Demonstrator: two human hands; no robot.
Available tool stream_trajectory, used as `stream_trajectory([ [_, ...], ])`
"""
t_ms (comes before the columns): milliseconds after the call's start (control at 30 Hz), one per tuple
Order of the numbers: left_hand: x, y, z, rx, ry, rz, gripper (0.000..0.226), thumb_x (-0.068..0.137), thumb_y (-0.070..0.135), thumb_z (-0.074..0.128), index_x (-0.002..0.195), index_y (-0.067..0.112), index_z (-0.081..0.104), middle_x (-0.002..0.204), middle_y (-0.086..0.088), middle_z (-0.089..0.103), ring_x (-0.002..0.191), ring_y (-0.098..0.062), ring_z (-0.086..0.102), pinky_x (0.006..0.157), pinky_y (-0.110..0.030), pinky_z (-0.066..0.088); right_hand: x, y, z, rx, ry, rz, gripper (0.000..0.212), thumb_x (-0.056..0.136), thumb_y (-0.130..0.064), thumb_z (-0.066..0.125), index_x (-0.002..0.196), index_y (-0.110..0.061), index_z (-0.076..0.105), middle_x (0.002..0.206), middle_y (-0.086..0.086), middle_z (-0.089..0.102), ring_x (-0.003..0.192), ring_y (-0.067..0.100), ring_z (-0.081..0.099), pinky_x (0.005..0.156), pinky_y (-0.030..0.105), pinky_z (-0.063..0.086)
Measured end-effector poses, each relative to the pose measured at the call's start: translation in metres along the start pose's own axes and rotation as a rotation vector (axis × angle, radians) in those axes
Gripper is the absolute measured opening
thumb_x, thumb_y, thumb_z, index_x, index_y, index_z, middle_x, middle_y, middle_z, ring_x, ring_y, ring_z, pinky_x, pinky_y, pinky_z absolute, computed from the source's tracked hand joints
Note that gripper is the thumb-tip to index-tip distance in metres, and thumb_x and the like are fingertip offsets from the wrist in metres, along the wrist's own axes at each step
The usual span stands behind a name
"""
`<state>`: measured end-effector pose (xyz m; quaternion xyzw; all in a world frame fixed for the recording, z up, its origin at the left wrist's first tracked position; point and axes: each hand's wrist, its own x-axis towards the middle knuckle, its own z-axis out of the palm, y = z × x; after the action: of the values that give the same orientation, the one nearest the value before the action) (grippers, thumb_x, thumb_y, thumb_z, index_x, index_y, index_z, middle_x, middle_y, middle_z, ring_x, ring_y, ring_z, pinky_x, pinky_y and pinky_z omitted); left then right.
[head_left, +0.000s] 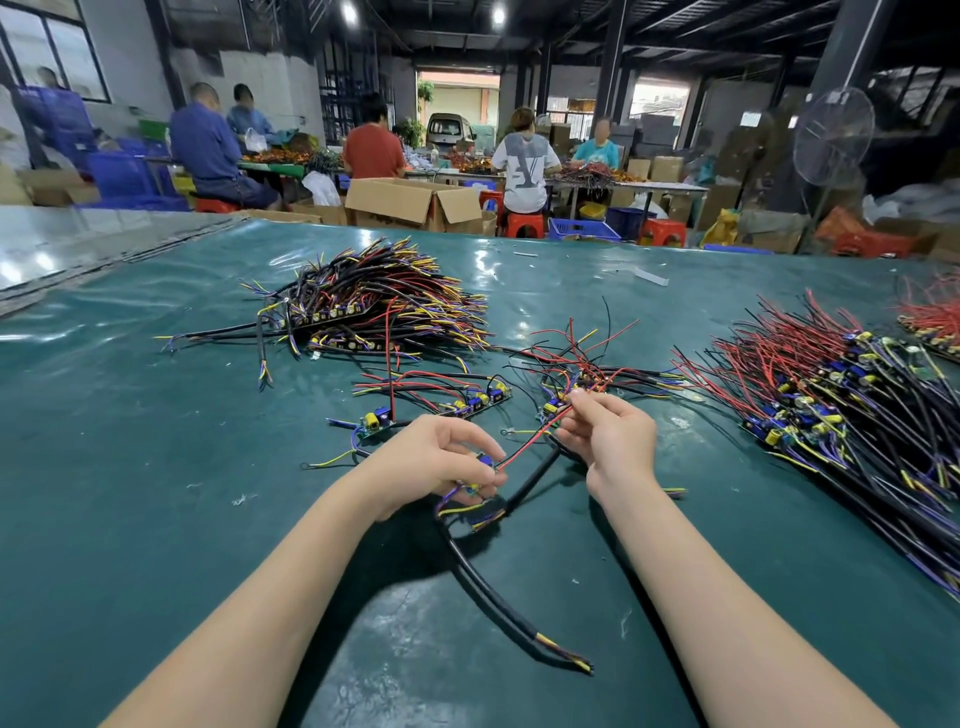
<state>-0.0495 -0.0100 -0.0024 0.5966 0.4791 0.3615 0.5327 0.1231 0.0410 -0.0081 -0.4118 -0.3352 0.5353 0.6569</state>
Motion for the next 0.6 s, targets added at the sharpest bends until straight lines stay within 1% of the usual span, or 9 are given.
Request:
stream_trajectory([
  [100, 0.0027, 0.001, -0.0014, -0.004, 0.143, -0.019, 0.023, 0.081, -0.01, 0.049, 0.068, 0.008, 0.057, 0.053, -0.001, 0.063, 0.043, -0.008, 0.053, 0.043, -0.015, 0.044, -0.0021, 0.0018, 0.0022, -0.005, -0.04, 0.019, 0.025, 0.087, 0.002, 0.056, 0.065, -0.008, 0.054, 0.037, -0.004, 0.053, 0.033, 0.003, 0.05, 0.038, 0.016, 0.047],
  [133, 0.0033, 0.0009, -0.0026, 0.011, 0.193, -0.011, 0.023, 0.081, -0.007, 0.05, 0.065, 0.008, 0.055, 0.05, 0.0, 0.061, 0.04, -0.007, 0.05, 0.041, -0.015, 0.041, -0.0026, 0.002, 0.003, -0.006, -0.057, 0.027, 0.024, 0.087, 0.002, 0.057, 0.066, -0.009, 0.054, 0.038, -0.003, 0.053, 0.034, 0.004, 0.051, 0.039, 0.016, 0.048],
  [200, 0.0043, -0.0003, -0.0037, 0.083, 0.237, 0.016, 0.024, 0.082, -0.004, 0.053, 0.062, 0.009, 0.052, 0.048, 0.001, 0.059, 0.039, -0.007, 0.048, 0.039, -0.015, 0.038, -0.0028, 0.0019, 0.0037, -0.01, -0.089, 0.033, 0.024, 0.087, 0.002, 0.057, 0.066, -0.009, 0.053, 0.039, -0.003, 0.055, 0.035, 0.004, 0.052, 0.039, 0.016, 0.048],
  [333, 0.0041, -0.003, -0.0002, 0.344, 0.248, 0.019, 0.025, 0.079, 0.001, 0.056, 0.058, 0.013, 0.048, 0.05, -0.001, 0.06, 0.041, -0.01, 0.053, 0.047, -0.02, 0.047, -0.0016, 0.0011, 0.0014, -0.057, -0.101, 0.038, 0.024, 0.09, -0.005, 0.055, 0.066, -0.007, 0.058, 0.042, -0.005, 0.055, 0.037, 0.004, 0.053, 0.041, 0.016, 0.048],
  [433, 0.004, -0.0027, 0.0004, 0.388, 0.249, 0.015, 0.023, 0.078, 0.001, 0.053, 0.059, 0.012, 0.044, 0.066, -0.013, 0.066, 0.047, -0.013, 0.06, 0.05, -0.02, 0.05, -0.0011, 0.0012, 0.0008, -0.102, -0.108, 0.04, 0.024, 0.09, -0.005, 0.055, 0.066, -0.007, 0.059, 0.042, -0.006, 0.052, 0.037, 0.001, 0.048, 0.043, 0.015, 0.048],
  [467, 0.0038, -0.0023, 0.0001, 0.375, 0.249, 0.012, 0.024, 0.077, 0.0, 0.051, 0.059, 0.011, 0.043, 0.069, -0.016, 0.066, 0.046, -0.012, 0.061, 0.048, -0.019, 0.049, -0.0013, 0.0012, 0.001, -0.104, -0.109, 0.043, 0.023, 0.089, -0.003, 0.056, 0.067, -0.007, 0.059, 0.043, -0.005, 0.052, 0.037, 0.001, 0.047, 0.043, 0.015, 0.048],
  [533, 0.0032, -0.0019, -0.0006, 0.354, 0.238, 0.002, 0.024, 0.076, -0.003, 0.049, 0.058, 0.011, 0.041, 0.069, -0.017, 0.065, 0.04, -0.011, 0.057, 0.041, -0.015, 0.042, -0.002, 0.0006, 0.0012, -0.089, -0.111, 0.051, 0.02, 0.086, 0.001, 0.058, 0.068, -0.007, 0.058, 0.042, -0.004, 0.053, 0.037, 0.002, 0.049, 0.043, 0.016, 0.049],
  [600, 0.0026, -0.0012, -0.0008, 0.341, 0.224, -0.001, 0.024, 0.074, -0.005, 0.047, 0.057, 0.011, 0.04, 0.063, -0.013, 0.063, 0.036, -0.012, 0.049, 0.038, -0.014, 0.035, -0.0025, -0.0011, 0.0007, -0.073, -0.131, 0.064, 0.019, 0.085, 0.003, 0.059, 0.07, -0.008, 0.057, 0.042, -0.004, 0.056, 0.037, 0.003, 0.052, 0.043, 0.016, 0.049],
])
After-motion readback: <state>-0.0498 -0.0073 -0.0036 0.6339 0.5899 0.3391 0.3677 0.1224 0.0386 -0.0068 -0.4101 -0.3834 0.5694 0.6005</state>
